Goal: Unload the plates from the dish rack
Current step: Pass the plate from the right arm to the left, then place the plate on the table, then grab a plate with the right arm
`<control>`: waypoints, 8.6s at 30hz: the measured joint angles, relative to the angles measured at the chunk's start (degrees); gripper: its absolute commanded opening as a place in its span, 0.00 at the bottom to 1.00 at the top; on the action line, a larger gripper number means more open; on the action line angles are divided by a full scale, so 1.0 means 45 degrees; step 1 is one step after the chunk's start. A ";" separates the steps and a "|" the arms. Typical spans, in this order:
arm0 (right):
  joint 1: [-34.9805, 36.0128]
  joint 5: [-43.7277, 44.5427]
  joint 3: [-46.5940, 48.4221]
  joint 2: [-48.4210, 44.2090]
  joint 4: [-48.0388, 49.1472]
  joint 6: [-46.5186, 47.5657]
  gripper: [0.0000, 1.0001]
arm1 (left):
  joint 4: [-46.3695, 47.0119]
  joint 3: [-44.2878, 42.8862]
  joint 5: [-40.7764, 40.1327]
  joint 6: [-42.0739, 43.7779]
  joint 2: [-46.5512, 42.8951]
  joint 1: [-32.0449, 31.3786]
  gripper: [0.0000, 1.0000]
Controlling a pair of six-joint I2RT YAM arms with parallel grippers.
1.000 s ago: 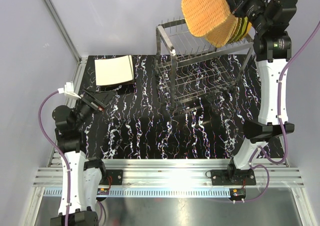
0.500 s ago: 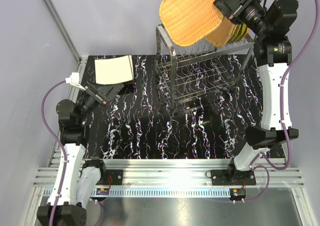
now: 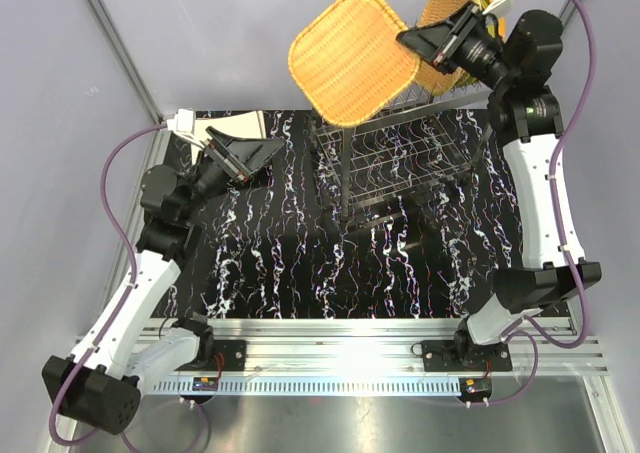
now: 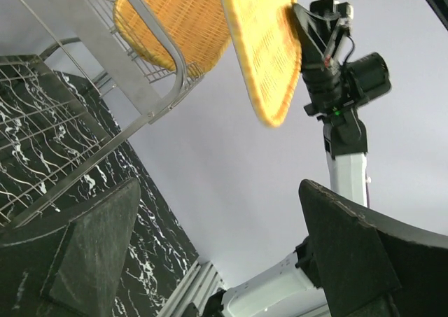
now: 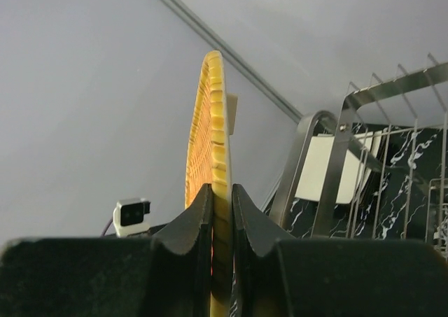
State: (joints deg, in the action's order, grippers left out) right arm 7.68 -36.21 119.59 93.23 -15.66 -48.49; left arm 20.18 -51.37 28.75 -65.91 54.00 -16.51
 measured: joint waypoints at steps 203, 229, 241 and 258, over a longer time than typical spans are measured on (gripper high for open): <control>-0.1603 0.4901 0.4221 0.2749 -0.6518 0.7611 0.57 | -1.1419 0.1967 -0.5581 0.8281 -0.5168 0.3599 0.99; -0.0549 0.7655 0.0029 0.1710 -0.2137 0.9646 0.09 | -1.1400 0.1972 -0.5581 0.8150 -0.5115 0.3599 0.99; -0.0452 0.8043 -0.0568 0.1389 -0.1331 0.9904 0.00 | -1.1400 0.1972 -0.5576 0.8063 -0.5119 0.3599 0.99; -0.0554 0.8582 0.1642 0.1331 0.0049 0.9748 0.00 | -1.1380 0.1972 -0.5450 0.8058 -0.5270 0.3599 0.99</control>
State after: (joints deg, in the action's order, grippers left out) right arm 5.19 2.42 126.98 99.22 -15.44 -4.62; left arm -31.03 -42.50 4.23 -29.65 30.28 -0.32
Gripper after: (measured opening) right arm 0.179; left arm 0.985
